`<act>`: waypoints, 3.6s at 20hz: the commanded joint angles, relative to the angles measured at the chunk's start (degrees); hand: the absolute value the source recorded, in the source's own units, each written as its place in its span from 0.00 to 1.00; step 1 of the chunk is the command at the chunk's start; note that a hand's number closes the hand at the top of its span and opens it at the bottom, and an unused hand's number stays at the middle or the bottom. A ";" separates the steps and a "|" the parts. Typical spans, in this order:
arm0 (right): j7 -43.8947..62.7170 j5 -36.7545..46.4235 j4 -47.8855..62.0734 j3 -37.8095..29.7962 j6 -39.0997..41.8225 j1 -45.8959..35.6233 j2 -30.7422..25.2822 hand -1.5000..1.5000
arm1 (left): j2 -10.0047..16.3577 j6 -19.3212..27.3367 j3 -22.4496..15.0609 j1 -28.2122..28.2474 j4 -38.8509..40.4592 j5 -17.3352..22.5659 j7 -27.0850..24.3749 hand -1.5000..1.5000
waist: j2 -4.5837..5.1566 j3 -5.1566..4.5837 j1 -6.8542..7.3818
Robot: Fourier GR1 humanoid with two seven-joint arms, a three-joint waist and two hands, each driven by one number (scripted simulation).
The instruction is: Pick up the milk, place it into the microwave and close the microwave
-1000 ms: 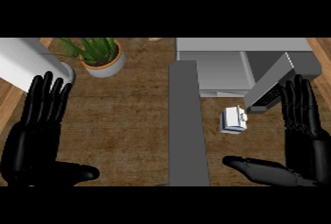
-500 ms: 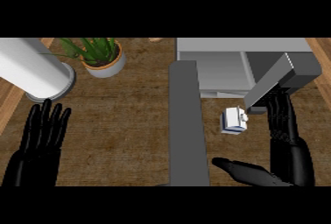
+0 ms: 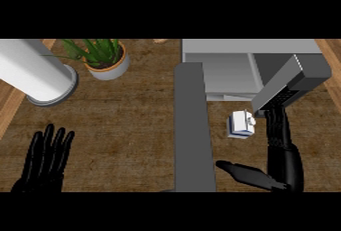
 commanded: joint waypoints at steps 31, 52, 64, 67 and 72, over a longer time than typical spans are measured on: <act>-44.29 -12.40 68.87 -20.95 1.57 -23.35 -3.49 0.00 | -0.47 -7.83 -2.63 16.20 2.04 -1.74 -15.67 0.00 | 0.11 0.04 0.63; -54.76 -14.02 88.54 -26.40 6.56 -35.28 -5.29 0.00 | 2.09 -9.33 2.24 11.82 4.21 1.14 -14.09 0.00 | 0.44 0.10 1.05; -53.04 -11.97 88.20 -27.98 -5.80 -40.37 -8.23 1.00 | 2.18 -8.80 0.77 13.15 0.34 1.37 -11.72 0.00 | 0.60 0.13 1.47; -55.51 -12.19 88.79 -29.08 -8.63 -40.45 -6.22 1.00 | 3.46 -10.43 3.79 11.05 3.71 3.99 -12.71 0.00 | 0.72 0.14 1.60; -58.46 -10.85 89.12 -28.02 -0.91 -39.47 -6.34 1.00 | 1.99 -9.91 0.60 13.26 2.38 1.34 -12.86 0.00 | 0.78 0.19 1.95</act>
